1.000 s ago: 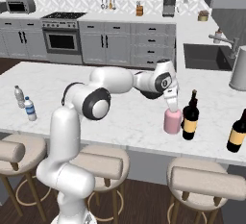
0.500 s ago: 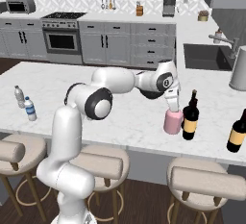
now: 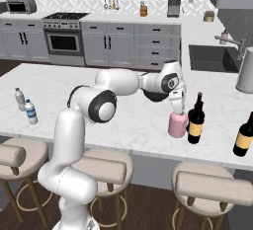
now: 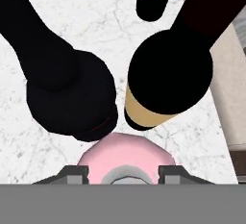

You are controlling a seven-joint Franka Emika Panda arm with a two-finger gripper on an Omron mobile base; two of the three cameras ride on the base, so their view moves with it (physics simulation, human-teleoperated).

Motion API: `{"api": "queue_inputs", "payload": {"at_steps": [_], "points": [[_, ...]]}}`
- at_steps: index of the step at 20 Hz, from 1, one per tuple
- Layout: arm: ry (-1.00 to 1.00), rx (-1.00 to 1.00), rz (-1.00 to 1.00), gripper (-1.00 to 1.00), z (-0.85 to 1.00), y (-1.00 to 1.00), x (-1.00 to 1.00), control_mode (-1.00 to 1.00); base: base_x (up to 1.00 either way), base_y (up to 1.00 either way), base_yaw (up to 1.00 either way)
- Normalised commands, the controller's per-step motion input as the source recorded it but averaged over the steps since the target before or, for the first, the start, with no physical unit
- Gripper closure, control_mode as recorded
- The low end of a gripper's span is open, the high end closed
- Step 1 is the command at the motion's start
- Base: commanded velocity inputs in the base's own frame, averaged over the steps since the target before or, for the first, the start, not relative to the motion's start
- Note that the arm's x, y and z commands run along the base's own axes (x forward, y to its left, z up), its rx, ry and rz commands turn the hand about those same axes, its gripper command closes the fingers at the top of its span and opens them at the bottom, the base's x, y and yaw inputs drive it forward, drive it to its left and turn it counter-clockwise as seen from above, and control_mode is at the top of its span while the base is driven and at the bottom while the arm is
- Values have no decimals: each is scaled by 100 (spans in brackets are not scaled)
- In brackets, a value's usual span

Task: Move the plastic bottles in the middle to the plastics group, and the glass bottles in the middle to the glass group.

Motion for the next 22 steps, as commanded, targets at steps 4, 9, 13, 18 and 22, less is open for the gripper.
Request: {"api": "queue_inputs", "payload": {"at_steps": [4,9,13,18,22], "points": [[0,-1,-1,-100,9,0,0,-100,0,0,0],[0,0,-1,-100,22,0,0,-100,0,0,0],[0,0,0,-100,50,10,-6,-100,0,0,0],[0,0,2,-100,22,29,-31,-100,0,0,0],[3,0,18,-100,0,71,-45,-100,0,0,0]]}}
